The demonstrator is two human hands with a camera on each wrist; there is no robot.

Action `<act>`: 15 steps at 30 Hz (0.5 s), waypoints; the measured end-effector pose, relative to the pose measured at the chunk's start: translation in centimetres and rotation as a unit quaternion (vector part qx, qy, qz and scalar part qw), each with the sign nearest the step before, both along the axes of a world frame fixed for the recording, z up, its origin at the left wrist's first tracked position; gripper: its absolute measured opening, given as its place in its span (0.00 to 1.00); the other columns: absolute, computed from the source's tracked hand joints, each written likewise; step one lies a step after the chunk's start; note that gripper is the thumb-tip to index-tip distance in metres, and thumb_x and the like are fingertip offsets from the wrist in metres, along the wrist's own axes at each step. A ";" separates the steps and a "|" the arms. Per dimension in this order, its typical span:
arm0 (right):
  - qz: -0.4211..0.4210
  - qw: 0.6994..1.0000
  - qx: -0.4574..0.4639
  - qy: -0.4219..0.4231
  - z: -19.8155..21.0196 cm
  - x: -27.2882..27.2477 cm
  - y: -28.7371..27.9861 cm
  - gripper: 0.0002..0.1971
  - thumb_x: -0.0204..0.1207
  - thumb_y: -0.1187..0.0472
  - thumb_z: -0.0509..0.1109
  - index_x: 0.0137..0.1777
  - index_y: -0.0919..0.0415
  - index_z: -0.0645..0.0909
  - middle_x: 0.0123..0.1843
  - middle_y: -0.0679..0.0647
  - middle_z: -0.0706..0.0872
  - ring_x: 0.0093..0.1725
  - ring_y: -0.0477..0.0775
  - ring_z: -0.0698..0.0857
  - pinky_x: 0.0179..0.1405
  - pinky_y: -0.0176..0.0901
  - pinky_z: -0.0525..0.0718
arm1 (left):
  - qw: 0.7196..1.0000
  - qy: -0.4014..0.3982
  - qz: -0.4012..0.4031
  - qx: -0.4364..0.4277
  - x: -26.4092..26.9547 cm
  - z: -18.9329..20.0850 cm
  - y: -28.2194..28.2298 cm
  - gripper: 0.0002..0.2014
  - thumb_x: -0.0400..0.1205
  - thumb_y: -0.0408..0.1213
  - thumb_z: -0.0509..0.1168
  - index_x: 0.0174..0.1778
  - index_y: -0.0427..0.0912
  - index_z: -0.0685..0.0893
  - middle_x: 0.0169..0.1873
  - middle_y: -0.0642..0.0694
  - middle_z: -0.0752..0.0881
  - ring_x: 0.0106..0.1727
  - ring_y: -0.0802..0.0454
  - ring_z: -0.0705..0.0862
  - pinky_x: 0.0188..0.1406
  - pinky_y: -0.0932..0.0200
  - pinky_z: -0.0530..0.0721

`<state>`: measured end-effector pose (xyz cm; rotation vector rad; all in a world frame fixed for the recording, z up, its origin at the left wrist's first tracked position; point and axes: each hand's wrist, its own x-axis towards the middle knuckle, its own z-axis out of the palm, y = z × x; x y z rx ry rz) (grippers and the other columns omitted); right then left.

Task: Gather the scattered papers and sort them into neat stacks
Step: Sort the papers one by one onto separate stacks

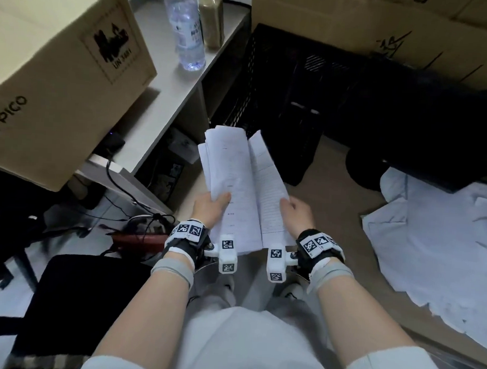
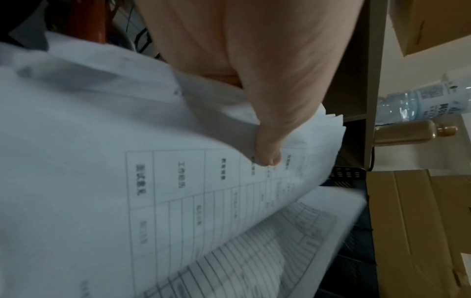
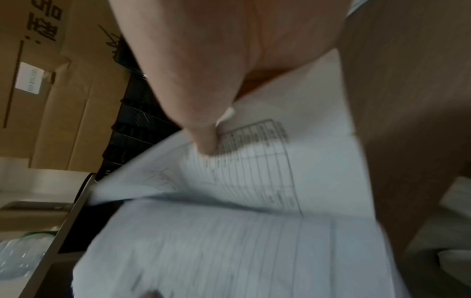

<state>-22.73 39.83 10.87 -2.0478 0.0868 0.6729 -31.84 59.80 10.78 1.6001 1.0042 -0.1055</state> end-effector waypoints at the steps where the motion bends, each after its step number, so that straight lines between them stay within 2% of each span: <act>1: 0.011 1.000 0.019 0.002 0.1 -0.5 0.5 0.13 0.83 0.58 0.61 0.37 0.55 0.81 0.33 0.47 0.83 0.32 0.47 0.78 0.32 0.39 0.75 | 1.000 -0.013 -0.008 -0.018 0.0 0.1 -0.2 0.15 0.85 0.43 0.70 0.61 0.37 0.86 0.55 0.43 0.90 0.51 0.45 0.87 0.40 0.67 0.85; 2: 0.023 0.999 0.030 0.008 0.1 -0.8 0.8 0.11 0.83 0.59 0.62 0.39 0.54 0.82 0.35 0.47 0.83 0.33 0.46 0.77 0.31 0.37 0.75 | 0.999 -0.024 -0.010 -0.041 0.0 0.1 -0.3 0.16 0.84 0.45 0.71 0.61 0.36 0.87 0.54 0.43 0.90 0.52 0.44 0.89 0.42 0.64 0.88; 4: 0.042 0.998 0.040 0.026 0.1 -1.1 1.7 0.08 0.83 0.60 0.63 0.49 0.58 0.83 0.43 0.50 0.85 0.39 0.48 0.80 0.36 0.38 0.76 | 0.996 -0.039 -0.006 -0.074 -0.1 -0.2 -0.3 0.18 0.80 0.48 0.72 0.58 0.37 0.88 0.52 0.42 0.92 0.54 0.41 0.91 0.57 0.46 0.90; 6: 0.042 0.997 0.033 0.049 -0.4 -0.8 2.2 0.08 0.82 0.60 0.63 0.56 0.62 0.80 0.49 0.57 0.86 0.45 0.54 0.82 0.42 0.44 0.79 | 0.995 -0.043 -0.011 -0.090 -0.1 -0.2 -0.4 0.11 0.83 0.45 0.71 0.53 0.41 0.88 0.50 0.41 0.93 0.53 0.42 0.92 0.61 0.39 0.88; 8: 0.020 0.996 0.041 0.072 -0.6 -0.7 2.6 0.12 0.80 0.57 0.66 0.61 0.61 0.76 0.55 0.57 0.86 0.51 0.55 0.86 0.52 0.50 0.83 | 0.994 -0.050 -0.020 -0.099 0.1 -0.1 -0.6 0.07 0.84 0.43 0.71 0.50 0.42 0.89 0.50 0.42 0.93 0.53 0.42 0.92 0.60 0.40 0.89; 10: 0.019 0.995 0.066 0.071 -0.7 -0.7 2.8 0.18 0.79 0.56 0.70 0.67 0.58 0.74 0.59 0.51 0.86 0.57 0.51 0.87 0.57 0.48 0.85 | 0.991 -0.067 -0.032 -0.115 0.3 0.2 -0.7 0.06 0.85 0.41 0.70 0.50 0.43 0.88 0.50 0.42 0.93 0.54 0.42 0.92 0.57 0.45 0.90; 11: 0.030 0.994 0.080 0.061 -0.5 -0.5 2.9 0.18 0.79 0.57 0.70 0.68 0.56 0.75 0.59 0.47 0.87 0.57 0.48 0.87 0.55 0.43 0.84 | 0.988 -0.075 -0.031 -0.133 0.3 0.5 -0.8 0.06 0.85 0.40 0.70 0.51 0.42 0.88 0.49 0.42 0.93 0.53 0.43 0.92 0.55 0.49 0.91; 13: 0.043 0.993 0.100 0.053 0.1 -0.2 3.2 0.12 0.81 0.62 0.68 0.64 0.54 0.79 0.53 0.44 0.88 0.51 0.43 0.87 0.46 0.33 0.84 | 0.977 -0.087 -0.024 -0.194 0.4 1.0 -0.7 0.09 0.85 0.39 0.71 0.55 0.39 0.88 0.50 0.41 0.94 0.53 0.44 0.93 0.53 0.52 0.91; 15: 0.044 0.991 0.116 0.059 0.4 0.0 3.6 0.10 0.82 0.63 0.65 0.60 0.53 0.83 0.51 0.45 0.90 0.50 0.48 0.89 0.45 0.35 0.86 | 0.972 -0.087 -0.032 -0.216 0.5 1.4 -0.9 0.13 0.83 0.39 0.73 0.60 0.36 0.88 0.54 0.40 0.93 0.55 0.43 0.92 0.56 0.50 0.91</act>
